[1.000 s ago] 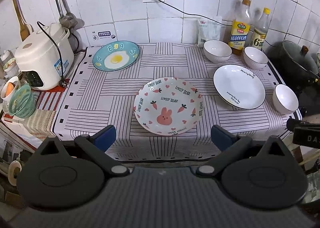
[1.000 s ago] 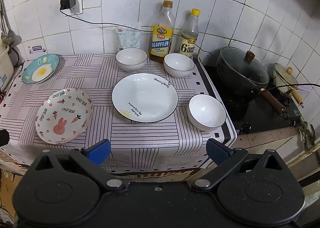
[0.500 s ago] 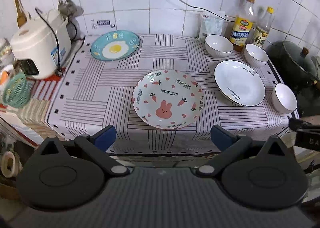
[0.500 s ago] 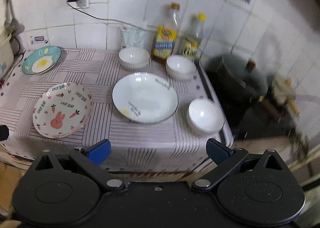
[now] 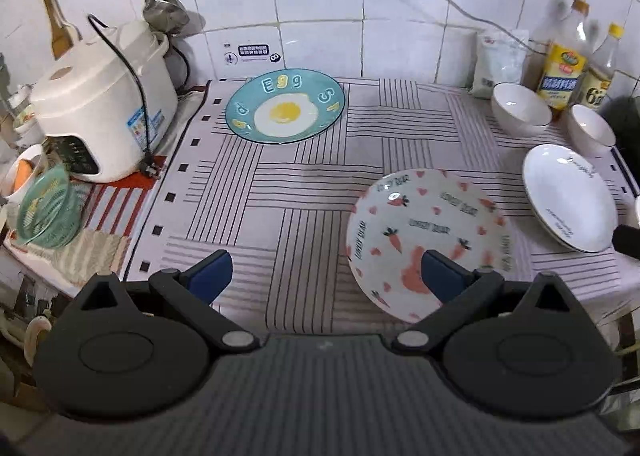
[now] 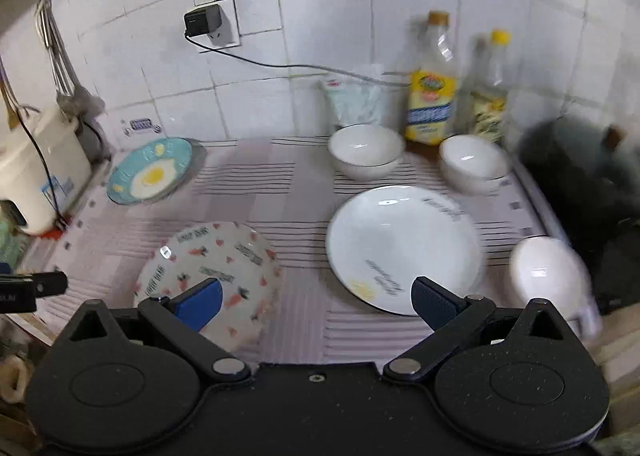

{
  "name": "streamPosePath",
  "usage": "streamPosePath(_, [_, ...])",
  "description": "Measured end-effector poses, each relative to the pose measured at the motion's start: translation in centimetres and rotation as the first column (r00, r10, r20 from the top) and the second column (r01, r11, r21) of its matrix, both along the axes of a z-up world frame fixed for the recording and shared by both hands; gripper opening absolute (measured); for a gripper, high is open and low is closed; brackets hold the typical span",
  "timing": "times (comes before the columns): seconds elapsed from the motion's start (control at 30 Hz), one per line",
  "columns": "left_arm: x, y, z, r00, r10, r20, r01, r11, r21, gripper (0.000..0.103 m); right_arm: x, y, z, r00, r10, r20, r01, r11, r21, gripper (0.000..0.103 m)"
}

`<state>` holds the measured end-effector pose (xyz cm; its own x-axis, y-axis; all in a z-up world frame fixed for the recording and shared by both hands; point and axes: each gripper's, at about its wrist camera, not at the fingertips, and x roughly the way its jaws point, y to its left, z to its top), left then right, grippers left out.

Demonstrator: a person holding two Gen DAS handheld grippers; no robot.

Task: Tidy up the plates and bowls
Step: 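Reach the right gripper to the bunny plate rim and close while the left gripper grips it too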

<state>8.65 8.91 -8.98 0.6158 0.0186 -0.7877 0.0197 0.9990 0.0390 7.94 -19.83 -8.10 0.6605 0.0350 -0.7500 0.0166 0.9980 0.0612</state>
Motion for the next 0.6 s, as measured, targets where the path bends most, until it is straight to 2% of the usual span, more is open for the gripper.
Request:
streamPosePath(0.03, [0.8,0.2,-0.8,1.000,-0.013,-0.010,0.013,1.000,-0.005,0.102,0.5,-0.3,-1.0,1.000,0.017,-0.001,-0.017,0.999,0.031,0.100])
streamPosePath(0.1, [2.4,0.8,-2.9,0.997,-0.073,-0.009,0.073,0.997,-0.015,0.102,1.5,-0.5,-3.3,0.998,0.061,0.005,-0.061,0.995,0.083,0.092])
streamPosePath(0.2, [4.7,1.2,-6.0,0.993,-0.111,-0.050,0.112,0.994,0.012,0.100,3.2,-0.7,-7.3,0.991,0.110,-0.073,-0.099,0.984,0.148,0.078])
streamPosePath(0.3, [5.9,1.5,-8.1,0.991,-0.124,-0.055,0.124,0.992,0.007,0.099,3.9,-0.8,-10.0,0.986,0.141,-0.090,-0.115,0.963,0.245,0.076])
streamPosePath(0.37, [6.7,1.5,-9.2,0.990,-0.113,-0.085,0.113,0.994,-0.002,0.099,4.2,-0.6,-11.3,0.984,0.144,-0.104,-0.112,0.958,0.265,0.074])
streamPosePath(0.47, [7.5,1.9,-10.6,0.985,-0.126,-0.114,0.115,0.989,-0.097,0.099,4.6,-0.6,-12.4,0.984,0.139,-0.107,-0.100,0.945,0.311,0.072])
streamPosePath(0.6, [8.5,1.3,-12.0,0.981,-0.102,-0.163,0.084,0.990,-0.112,0.099,5.2,-0.1,-13.0,0.983,0.147,-0.115,-0.104,0.943,0.316,0.070])
